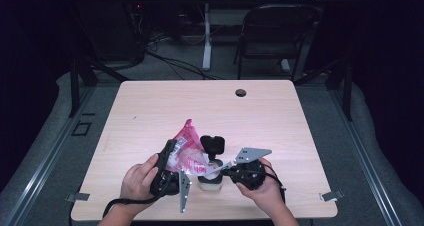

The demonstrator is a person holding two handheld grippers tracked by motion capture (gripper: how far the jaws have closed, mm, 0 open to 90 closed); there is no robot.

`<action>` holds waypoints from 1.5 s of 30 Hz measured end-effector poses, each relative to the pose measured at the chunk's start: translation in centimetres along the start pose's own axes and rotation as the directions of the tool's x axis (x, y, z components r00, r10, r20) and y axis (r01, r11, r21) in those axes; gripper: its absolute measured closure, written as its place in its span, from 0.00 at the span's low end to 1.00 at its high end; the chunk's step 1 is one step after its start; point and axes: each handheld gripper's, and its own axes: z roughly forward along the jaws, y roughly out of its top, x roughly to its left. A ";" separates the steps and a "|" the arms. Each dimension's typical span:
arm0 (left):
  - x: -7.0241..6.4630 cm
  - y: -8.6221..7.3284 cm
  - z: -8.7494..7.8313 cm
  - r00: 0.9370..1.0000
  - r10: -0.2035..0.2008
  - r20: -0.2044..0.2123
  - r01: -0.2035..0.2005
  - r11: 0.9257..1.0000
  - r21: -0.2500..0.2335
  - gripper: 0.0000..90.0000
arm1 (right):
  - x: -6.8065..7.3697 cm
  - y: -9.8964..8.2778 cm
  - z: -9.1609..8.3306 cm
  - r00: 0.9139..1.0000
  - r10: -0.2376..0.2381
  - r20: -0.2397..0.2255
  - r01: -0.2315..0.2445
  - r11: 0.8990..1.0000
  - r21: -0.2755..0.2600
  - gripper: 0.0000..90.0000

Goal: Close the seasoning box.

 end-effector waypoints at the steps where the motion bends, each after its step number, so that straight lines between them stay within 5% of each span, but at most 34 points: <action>1: 0.0 0.0 0.0 1.000 -0.007 0.007 0.007 1.000 0.006 0.72 | 0.0 0.0 0.0 1.000 0.001 0.000 -0.001 1.000 -0.001 1.00; 16: 0.0 -0.7 0.4 0.998 -0.040 0.041 0.039 0.999 0.025 0.72 | 0.1 0.2 -0.3 1.000 -0.005 0.008 0.005 1.000 -0.010 1.00; 31: 0.1 -1.5 0.6 0.990 -0.122 0.074 0.119 0.992 0.045 0.73 | 0.3 0.8 -0.4 1.000 -0.009 -0.011 0.009 0.999 -0.033 1.00; 45: 0.1 -1.8 0.7 0.989 -0.122 0.086 0.116 0.991 0.063 0.73 | 0.3 1.1 -0.4 1.000 -0.013 -0.009 0.013 0.999 -0.044 1.00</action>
